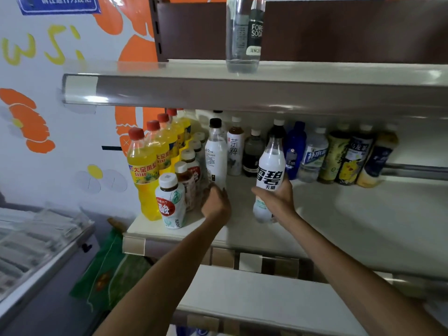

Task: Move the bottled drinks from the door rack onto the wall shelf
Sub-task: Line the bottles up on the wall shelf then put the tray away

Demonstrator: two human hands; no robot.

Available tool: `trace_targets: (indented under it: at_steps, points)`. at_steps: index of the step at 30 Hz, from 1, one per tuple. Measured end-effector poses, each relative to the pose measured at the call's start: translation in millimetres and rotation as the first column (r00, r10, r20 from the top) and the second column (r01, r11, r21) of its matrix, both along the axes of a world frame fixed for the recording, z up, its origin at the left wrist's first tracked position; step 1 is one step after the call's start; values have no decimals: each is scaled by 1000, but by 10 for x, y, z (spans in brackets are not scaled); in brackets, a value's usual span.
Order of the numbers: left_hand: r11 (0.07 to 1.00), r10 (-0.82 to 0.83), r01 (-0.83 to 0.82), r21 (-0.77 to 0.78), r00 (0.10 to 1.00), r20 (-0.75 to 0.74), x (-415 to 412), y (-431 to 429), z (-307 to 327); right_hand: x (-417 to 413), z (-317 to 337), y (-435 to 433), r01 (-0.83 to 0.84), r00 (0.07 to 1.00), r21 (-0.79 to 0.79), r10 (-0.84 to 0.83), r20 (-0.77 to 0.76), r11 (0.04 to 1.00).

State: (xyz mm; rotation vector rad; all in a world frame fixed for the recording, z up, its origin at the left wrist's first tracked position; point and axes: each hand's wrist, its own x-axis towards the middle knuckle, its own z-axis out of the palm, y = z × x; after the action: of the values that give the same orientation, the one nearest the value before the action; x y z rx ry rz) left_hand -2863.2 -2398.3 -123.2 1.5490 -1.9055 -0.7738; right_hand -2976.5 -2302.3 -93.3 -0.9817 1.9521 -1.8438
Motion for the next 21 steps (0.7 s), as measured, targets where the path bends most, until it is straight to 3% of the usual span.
trace_targets:
  at_steps: [5,9,11,14,16,18,21]
  points:
    - [992,-69,79,97,992,-109,-161,-314,0,-20,-98,-20,-33,998,-16,32,-60,999]
    - [977,166,-116,179,942,-291,-292,-450,96,-25,-123,-19,-43,996,-34,40,-84,998]
    - [965,178,-99,244,929,-326,-293,-454,127,-48,-155,-12,-48,995,-48,44,-94,998]
    - [965,114,-30,259,942,-317,-395,-706,-134,-73,-204,-9,-45,993,-59,38,-111,997]
    - [961,201,-122,247,923,-327,-489,-974,-401,-80,-217,-20,-48,992,-68,40,-118,997]
    - [959,188,-125,255,952,-240,-534,-1243,-617,-89,-229,-30,-50,992,-75,41,-120,996]
    - [959,172,-138,247,977,-124,-406,-1097,-424,-84,-225,-39,-57,991,-74,48,-123,996]
